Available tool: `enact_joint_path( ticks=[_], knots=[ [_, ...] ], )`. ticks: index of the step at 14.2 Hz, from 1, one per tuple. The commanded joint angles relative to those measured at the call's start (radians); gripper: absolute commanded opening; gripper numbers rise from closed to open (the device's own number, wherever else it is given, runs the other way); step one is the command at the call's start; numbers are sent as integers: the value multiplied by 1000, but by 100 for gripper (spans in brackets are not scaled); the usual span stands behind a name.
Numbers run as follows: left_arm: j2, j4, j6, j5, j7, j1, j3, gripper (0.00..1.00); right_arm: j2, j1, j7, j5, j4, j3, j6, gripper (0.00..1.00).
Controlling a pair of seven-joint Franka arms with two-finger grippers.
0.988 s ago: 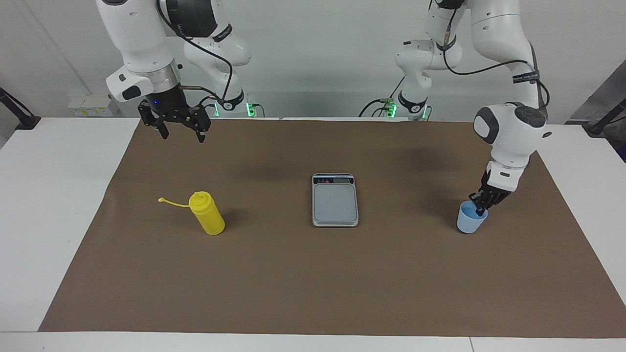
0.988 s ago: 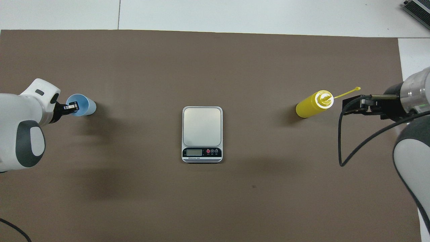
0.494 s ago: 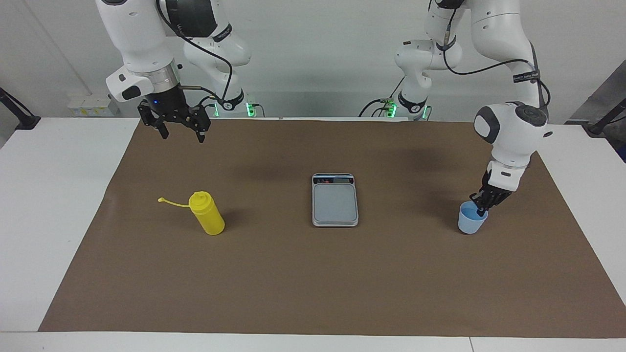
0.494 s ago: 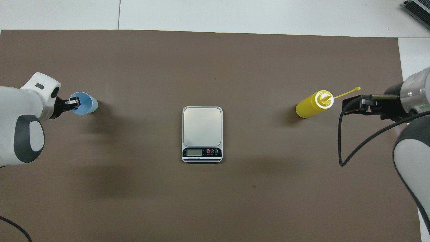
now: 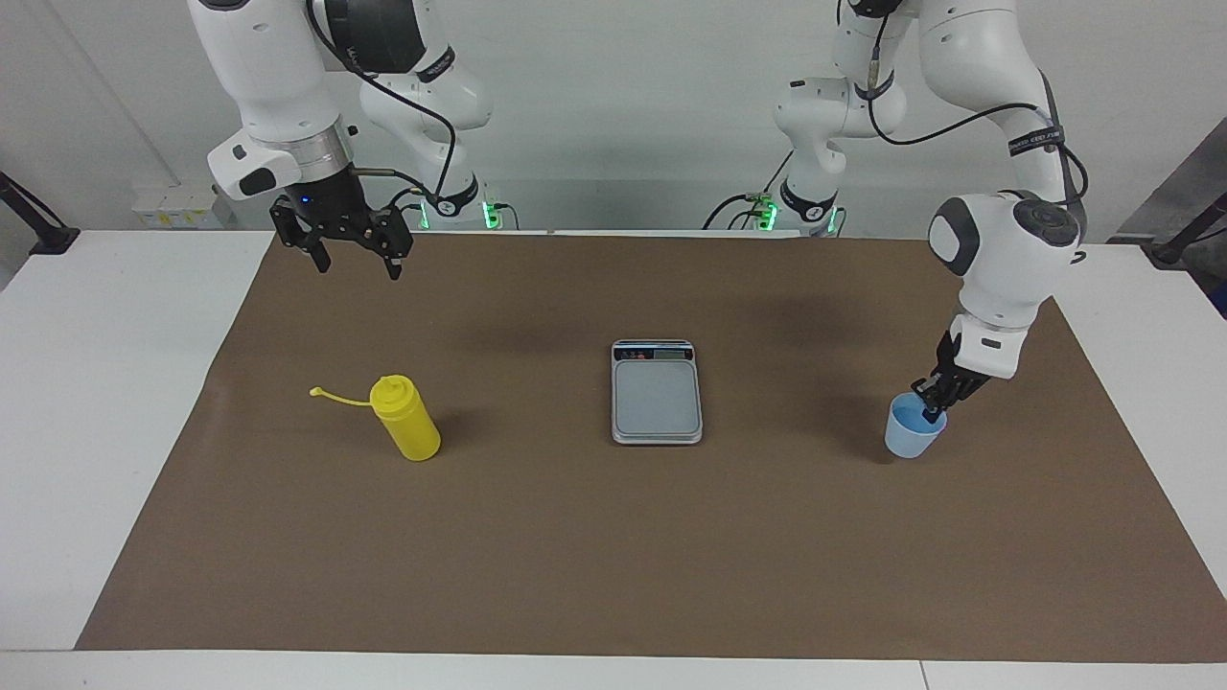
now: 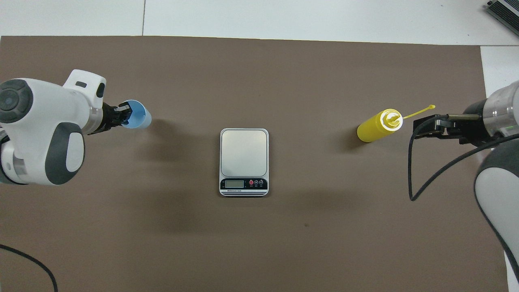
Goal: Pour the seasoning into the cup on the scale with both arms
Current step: 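Carry the blue cup with the left gripper onto the scale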
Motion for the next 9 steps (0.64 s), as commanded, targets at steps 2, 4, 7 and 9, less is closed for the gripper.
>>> enact_joint_path(
  ticks=[2, 4, 7, 9],
  knots=[
    [20, 85, -124, 3, -179, -9, -92, 3, -16, -14, -16, 20, -14, 1, 2, 100],
    [28, 108, -148, 13, -251, -15, -138, 3, -16, -12, -16, 20, -14, 1, 2, 100],
    [28, 110, -148, 52, -371, -15, -219, 3, -16, -14, -16, 20, -14, 1, 2, 100],
    [31, 112, -135, 55, -425, -15, -270, 2, -16, -14, -16, 20, -14, 1, 0, 100]
  ],
)
